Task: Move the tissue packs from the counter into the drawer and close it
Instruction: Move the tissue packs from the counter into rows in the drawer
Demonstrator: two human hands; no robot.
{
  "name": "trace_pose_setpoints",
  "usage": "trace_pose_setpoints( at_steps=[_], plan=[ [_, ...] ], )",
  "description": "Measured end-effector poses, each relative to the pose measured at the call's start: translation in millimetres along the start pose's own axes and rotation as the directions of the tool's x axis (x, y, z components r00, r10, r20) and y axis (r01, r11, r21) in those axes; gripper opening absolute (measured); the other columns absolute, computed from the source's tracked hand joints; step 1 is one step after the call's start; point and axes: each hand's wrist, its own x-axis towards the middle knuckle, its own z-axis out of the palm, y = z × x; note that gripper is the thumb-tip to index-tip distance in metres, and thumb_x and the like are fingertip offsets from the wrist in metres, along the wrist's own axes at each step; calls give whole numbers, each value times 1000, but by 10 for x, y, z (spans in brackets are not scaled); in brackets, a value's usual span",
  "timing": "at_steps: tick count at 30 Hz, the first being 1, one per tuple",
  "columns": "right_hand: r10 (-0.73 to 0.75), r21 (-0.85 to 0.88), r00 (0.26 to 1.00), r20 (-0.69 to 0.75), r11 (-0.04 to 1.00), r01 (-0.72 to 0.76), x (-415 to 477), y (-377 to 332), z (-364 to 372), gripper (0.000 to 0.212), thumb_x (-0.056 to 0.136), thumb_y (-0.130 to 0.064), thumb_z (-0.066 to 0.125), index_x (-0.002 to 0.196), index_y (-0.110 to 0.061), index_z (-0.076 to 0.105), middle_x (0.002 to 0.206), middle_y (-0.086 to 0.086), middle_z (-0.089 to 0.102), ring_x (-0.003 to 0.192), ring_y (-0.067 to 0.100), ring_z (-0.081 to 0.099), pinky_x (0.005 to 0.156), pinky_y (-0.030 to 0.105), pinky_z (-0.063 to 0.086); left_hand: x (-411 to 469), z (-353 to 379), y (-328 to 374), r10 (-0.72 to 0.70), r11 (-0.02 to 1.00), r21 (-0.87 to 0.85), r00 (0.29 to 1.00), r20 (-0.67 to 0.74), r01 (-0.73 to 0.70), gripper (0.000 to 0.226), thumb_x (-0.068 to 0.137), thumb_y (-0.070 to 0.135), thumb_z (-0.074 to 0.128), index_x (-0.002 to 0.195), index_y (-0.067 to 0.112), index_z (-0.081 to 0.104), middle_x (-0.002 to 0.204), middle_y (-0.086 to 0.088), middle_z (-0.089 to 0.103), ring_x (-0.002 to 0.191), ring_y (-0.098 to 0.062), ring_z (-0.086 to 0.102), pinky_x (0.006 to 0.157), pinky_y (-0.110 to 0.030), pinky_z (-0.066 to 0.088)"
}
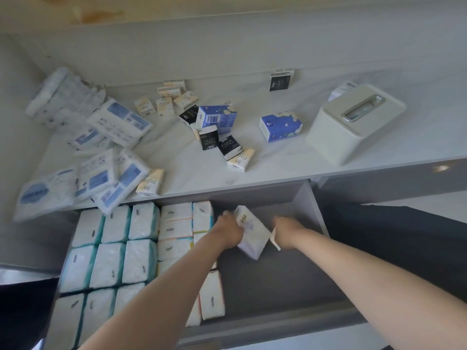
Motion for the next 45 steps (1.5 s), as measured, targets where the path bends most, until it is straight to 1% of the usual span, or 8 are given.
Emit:
trace_pose_setpoints(
  at_steps=[6, 11, 18, 25, 28, 33, 39, 45],
  plan=[
    [75, 318, 964, -257, 948, 11, -65, -4, -377, 23, 84, -13, 45, 102, -11, 59, 98, 10, 65, 86, 25, 63, 66, 34, 49, 67, 211, 177, -216, 916, -340, 976, 35, 215, 70, 95, 16, 51, 151, 2, 11, 146, -14, 43, 131, -32, 45, 109, -43, 39],
    [-85, 388, 991, -102, 914, 118, 14, 35, -181, 46, 88, -6, 46, 131, -21, 57, 139, 4, 51, 121, 23, 53, 88, 26, 44, 112, 355, 216, -224, 947, -219, 972, 66, 233, 68, 96, 22, 50, 154, 16, 15, 152, -15, 30, 131, -34, 43, 104, -42, 46],
    [-29, 256, 998, -62, 966, 44, 208, 164, -136, 58, 89, -4, 45, 145, -22, 44, 150, 3, 39, 131, 27, 46, 99, 32, 44, 247, 377, 339, -33, 891, -449, 994, 100, 75, 36, 90, 7, 42, 122, 3, 59, 95, -12, 62, 79, -22, 58, 67, -30, 49],
    [37, 299, 989, -140, 954, 7, 268, 180, -173, 52, 93, -11, 48, 142, -23, 36, 138, 10, 41, 116, 32, 53, 93, 37, 48, 159, 230, 400, 129, 840, -541, 984, 127, -40, 28, 91, 1, 54, 92, 28, 59, 91, 3, 65, 80, -12, 59, 73, -27, 47],
    [21, 457, 989, -148, 888, 49, 227, 7, -281, 53, 91, -12, 50, 141, -19, 38, 139, 8, 48, 120, 28, 52, 92, 32, 45, 116, 134, 308, 180, 891, -442, 974, 140, -101, 39, 89, 14, 61, 126, 23, 60, 119, -2, 67, 105, -16, 63, 98, -33, 51],
    [-9, 623, 980, -197, 771, 132, 55, -447, -431, 36, 87, -1, 53, 121, -8, 65, 119, 12, 66, 97, 23, 62, 74, 26, 47, -101, -179, 127, 173, 917, -355, 983, -59, -183, 33, 86, 13, 59, 118, 21, 65, 106, 0, 70, 97, -19, 66, 91, -41, 56],
    [-93, 786, 995, -41, 611, 90, -88, -1018, -265, 30, 89, 2, 52, 113, -14, 62, 94, 14, 74, 66, 21, 65, 52, 27, 49, -445, -627, -371, 80, 933, -327, 974, -211, -148, 23, 80, 25, 68, 102, 22, 59, 96, -1, 67, 86, -21, 66, 79, -41, 57],
    [-157, 769, 984, -80, 618, 161, -106, -1733, -78, 33, 89, 2, 64, 117, -14, 62, 105, 9, 66, 77, 20, 68, 53, 23, 53, -733, -952, -948, 168, 967, 240, 921, -353, -85, 42, 90, 31, 60, 129, 23, 44, 113, -4, 63, 103, -25, 59, 81, -35, 49]
  ],
)
